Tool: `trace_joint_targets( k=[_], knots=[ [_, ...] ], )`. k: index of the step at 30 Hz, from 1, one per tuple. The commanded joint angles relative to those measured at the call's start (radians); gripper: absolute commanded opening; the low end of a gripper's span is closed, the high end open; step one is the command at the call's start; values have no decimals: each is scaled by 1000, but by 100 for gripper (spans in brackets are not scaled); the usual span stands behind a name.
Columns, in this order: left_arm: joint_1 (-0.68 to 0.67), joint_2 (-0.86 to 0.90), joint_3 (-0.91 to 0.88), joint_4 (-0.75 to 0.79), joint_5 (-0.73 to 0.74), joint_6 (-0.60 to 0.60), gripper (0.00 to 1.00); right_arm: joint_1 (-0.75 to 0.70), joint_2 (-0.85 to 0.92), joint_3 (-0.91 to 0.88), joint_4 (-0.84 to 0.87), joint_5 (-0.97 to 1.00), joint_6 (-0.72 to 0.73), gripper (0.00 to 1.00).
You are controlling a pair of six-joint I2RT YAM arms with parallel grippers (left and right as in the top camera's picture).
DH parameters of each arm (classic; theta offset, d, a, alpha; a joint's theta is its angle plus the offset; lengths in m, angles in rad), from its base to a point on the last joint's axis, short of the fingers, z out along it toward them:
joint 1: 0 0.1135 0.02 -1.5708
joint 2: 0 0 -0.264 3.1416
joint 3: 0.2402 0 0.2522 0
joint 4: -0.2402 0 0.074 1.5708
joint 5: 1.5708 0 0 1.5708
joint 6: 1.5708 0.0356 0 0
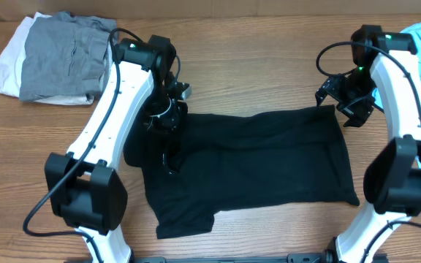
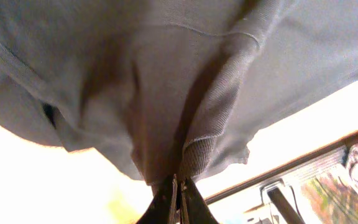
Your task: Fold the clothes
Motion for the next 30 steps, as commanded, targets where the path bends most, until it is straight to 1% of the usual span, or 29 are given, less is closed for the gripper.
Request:
trace_joint_targets(
  k=[1, 6, 9, 10, 11, 12, 14, 16, 17, 18, 20, 22, 23, 24, 25, 27, 29, 30],
  knots=[
    [-35, -10, 13, -35, 34, 13, 4, -3, -55, -5, -5, 11, -4, 84],
    [-91, -10, 12, -98, 21, 10, 4, -3, -62, -24, -8, 11, -5, 85],
    [-118, -7, 6, -95, 6, 5, 4, -3, -62, -79, 9, 10, -16, 85],
    [-121, -5, 6, -92, -13, 2, 9, -3, -62, -103, 23, 10, -16, 85],
    [-121, -3, 6, -92, -42, -17, 29, -3, -62, -124, 37, 10, -16, 85],
    [-121, 0, 4, -93, -80, -51, 45, -3, -62, -147, 54, 6, -16, 85],
    [-118, 1, -5, -91, -146, -106, 56, -3, -62, -181, 81, -12, -18, 86],
    [-110, 1, -9, -86, -211, -147, 94, -2, -62, -210, 117, -46, -44, 86],
    [-105, 1, -10, -81, -237, -163, 94, -3, -62, -223, 137, -67, -64, 86],
    [-103, 1, -10, -73, -256, -176, 92, -3, -62, -235, 153, -82, -78, 86],
    [-101, 1, -10, -43, -259, -185, 81, -2, -61, -257, 184, -91, -83, 86],
    [-101, 1, -10, 10, -214, -186, 72, -1, -61, -288, 237, -110, -92, 83],
    [-101, 1, -10, 31, -190, -184, 70, -1, -61, -303, 259, -123, -95, 80],
    [-101, 1, -11, 46, -171, -178, 65, -1, -61, -316, 278, -136, -94, 80],
    [-101, 1, -13, 58, -158, -171, 63, -1, -61, -333, 299, -152, -93, 80],
    [-101, 1, -20, 76, -161, -171, 61, -1, -61, -362, 330, -166, -91, 80],
    [-101, 1, -34, 85, -163, -171, 62, -1, -61, -394, 365, -159, -65, 80],
    [-101, 1, -43, 92, -163, -171, 64, -1, -61, -409, 382, -158, -49, 80]
  ],
)
